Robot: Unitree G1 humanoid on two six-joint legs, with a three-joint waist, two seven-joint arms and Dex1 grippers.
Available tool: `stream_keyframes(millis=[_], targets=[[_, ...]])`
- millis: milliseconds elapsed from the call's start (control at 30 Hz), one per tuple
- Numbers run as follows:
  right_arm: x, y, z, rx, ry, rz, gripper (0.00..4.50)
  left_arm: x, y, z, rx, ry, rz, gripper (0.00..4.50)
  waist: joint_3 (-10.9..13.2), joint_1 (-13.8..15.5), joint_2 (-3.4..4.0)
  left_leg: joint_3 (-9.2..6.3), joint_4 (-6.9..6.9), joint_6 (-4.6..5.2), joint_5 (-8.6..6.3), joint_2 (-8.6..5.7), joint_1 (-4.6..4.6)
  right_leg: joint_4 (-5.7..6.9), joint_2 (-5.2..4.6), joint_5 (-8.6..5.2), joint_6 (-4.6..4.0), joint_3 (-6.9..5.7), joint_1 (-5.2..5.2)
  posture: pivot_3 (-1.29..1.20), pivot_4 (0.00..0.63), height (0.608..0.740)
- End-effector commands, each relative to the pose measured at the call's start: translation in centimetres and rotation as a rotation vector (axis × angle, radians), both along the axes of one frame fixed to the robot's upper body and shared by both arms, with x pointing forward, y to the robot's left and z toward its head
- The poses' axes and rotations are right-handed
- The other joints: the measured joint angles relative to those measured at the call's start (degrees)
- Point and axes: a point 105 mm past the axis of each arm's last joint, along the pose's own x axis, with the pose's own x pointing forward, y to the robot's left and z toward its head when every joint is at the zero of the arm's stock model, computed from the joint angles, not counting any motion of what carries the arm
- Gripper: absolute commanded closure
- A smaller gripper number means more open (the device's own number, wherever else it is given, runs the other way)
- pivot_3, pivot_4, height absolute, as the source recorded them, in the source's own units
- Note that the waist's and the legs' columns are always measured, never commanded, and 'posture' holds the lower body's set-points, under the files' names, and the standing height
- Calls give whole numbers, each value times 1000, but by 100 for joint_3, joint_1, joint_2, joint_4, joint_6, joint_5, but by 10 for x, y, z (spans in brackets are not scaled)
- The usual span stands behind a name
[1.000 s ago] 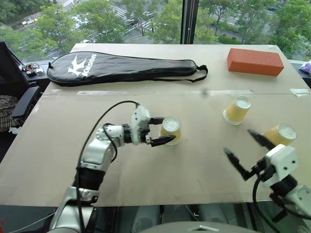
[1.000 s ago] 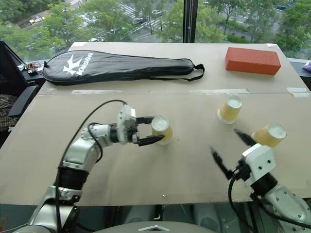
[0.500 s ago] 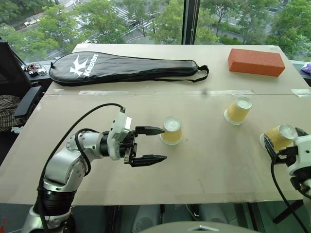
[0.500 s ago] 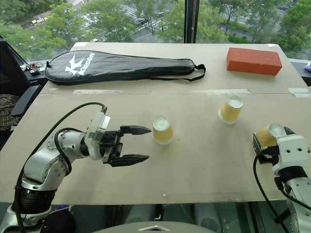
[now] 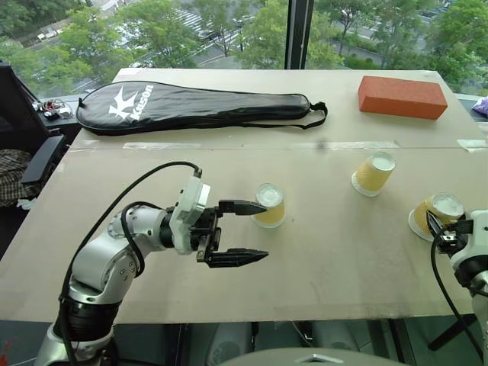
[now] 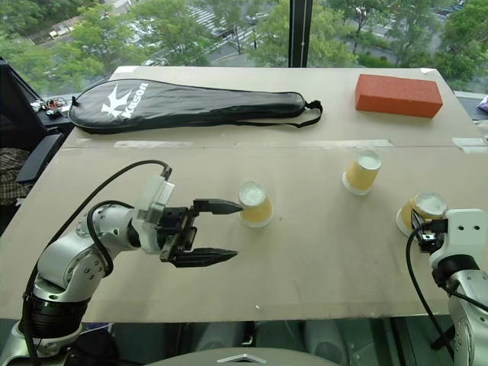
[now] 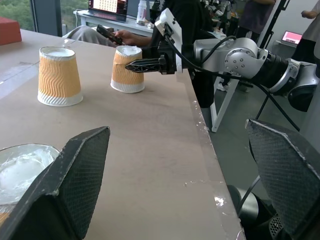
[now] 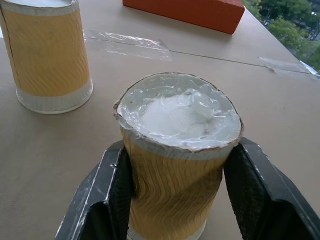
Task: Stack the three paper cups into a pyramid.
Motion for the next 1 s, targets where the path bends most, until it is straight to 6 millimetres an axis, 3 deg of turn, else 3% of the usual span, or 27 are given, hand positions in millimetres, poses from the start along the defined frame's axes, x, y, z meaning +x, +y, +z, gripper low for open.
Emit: stream_keyframes(millis=[33, 100, 233, 400, 667, 1000], targets=[[-2, 0, 20, -35, -66, 55, 2658, 2, 4, 2, -30, -47, 60, 0, 1, 0, 1, 0, 0, 0, 0, 0, -1, 0, 0, 0, 0, 0, 0, 0, 150, 740], [-5, 28, 30, -12, -91, 247, 2658, 11, 11, -2, -33, -106, 171, 0, 1, 2, 5, 1, 0, 0, 0, 0, 0, 0, 0, 0, 0, 1, 0, 0, 150, 740], [-14, 89, 43, 20, -87, 598, 2658, 5, 26, -9, -46, -40, 186, 0, 4, -52, 9, -2, -3, 0, 0, 9, 3, 0, 7, 0, 0, -1, -1, 0, 150, 740], [8, 153, 44, 62, -110, 813, 2658, -1, 45, -10, -45, 13, 197, 0, 4, -138, 5, -7, 0, 0, 0, 16, 7, 3, 7, 1, -2, -6, 0, 0, 150, 740], [21, 183, 13, 13, -30, 904, 2658, -8, 50, -8, -29, 1, 223, 0, 6, -72, 2, -9, -2, 0, -1, -4, -22, -9, -10, 8, -14, -10, -15, 0, 150, 740], [31, 186, 3, -19, -5, 906, 2658, -13, 50, -8, -28, 4, 245, 0, 6, -115, 0, -9, -1, 1, -1, 1, -6, 1, -6, -2, 2, -10, -9, 0, 150, 740]])
